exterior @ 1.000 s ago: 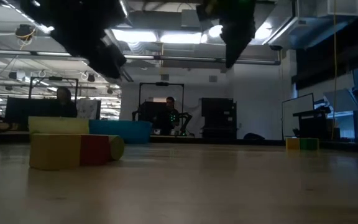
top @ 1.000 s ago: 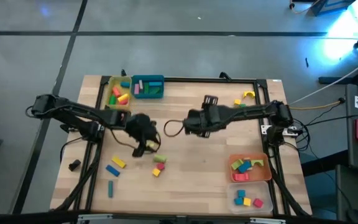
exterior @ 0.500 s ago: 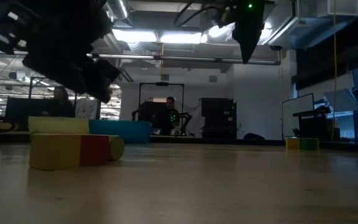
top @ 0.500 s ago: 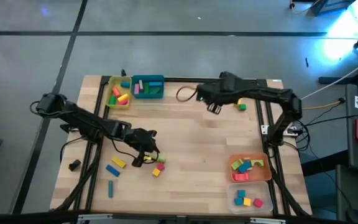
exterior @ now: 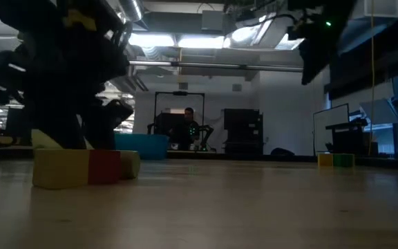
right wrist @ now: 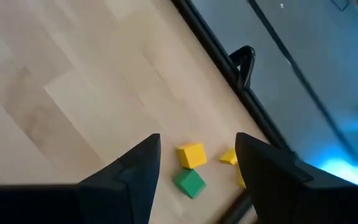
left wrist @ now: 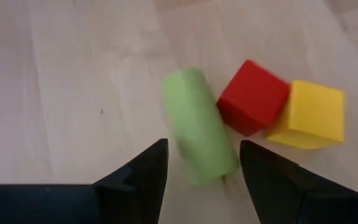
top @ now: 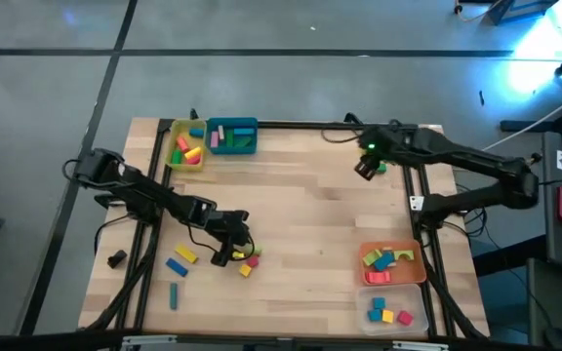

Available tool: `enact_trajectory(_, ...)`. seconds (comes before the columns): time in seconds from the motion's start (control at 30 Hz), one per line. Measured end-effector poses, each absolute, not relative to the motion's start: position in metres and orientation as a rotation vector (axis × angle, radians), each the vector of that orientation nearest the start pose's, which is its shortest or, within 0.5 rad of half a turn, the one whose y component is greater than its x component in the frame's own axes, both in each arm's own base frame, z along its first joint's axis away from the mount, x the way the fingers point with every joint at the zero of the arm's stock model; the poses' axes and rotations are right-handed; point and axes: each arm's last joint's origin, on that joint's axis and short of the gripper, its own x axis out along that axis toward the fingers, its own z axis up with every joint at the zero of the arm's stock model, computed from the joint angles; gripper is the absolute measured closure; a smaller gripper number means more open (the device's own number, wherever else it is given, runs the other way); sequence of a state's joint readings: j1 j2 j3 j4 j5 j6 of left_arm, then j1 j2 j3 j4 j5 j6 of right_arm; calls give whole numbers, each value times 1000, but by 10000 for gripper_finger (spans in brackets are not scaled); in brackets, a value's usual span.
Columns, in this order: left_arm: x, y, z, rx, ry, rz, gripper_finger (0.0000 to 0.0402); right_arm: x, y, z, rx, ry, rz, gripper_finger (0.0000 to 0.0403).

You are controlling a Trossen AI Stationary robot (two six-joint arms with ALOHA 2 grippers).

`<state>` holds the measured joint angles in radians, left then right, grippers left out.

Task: Sort blocks by size
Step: Put the light green cylindrical block into the yellow bin

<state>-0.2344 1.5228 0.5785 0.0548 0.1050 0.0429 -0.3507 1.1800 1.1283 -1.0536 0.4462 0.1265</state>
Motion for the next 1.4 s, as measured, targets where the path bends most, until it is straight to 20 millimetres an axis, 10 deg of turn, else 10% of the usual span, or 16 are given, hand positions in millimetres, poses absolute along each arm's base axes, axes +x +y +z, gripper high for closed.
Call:
enact_trajectory(0.3, 255, -63, 118, 97, 917, -310, 218, 152, -88, 272, 196, 902, -914, 194)
enact_trajectory(0.87, 262, -56, 123, 39, 869, -231, 293, 155, -88, 211, 392, 876, -938, 194)
enact_trajectory(1.13, 267, -19, 166, -10, 742, -57, 293, 161, -93, 215, 441, 724, -1045, 194)
enact_trajectory(1.4, 220, 39, 212, 78, 768, 400, 293, 162, -93, 215, 441, 720, -1045, 194)
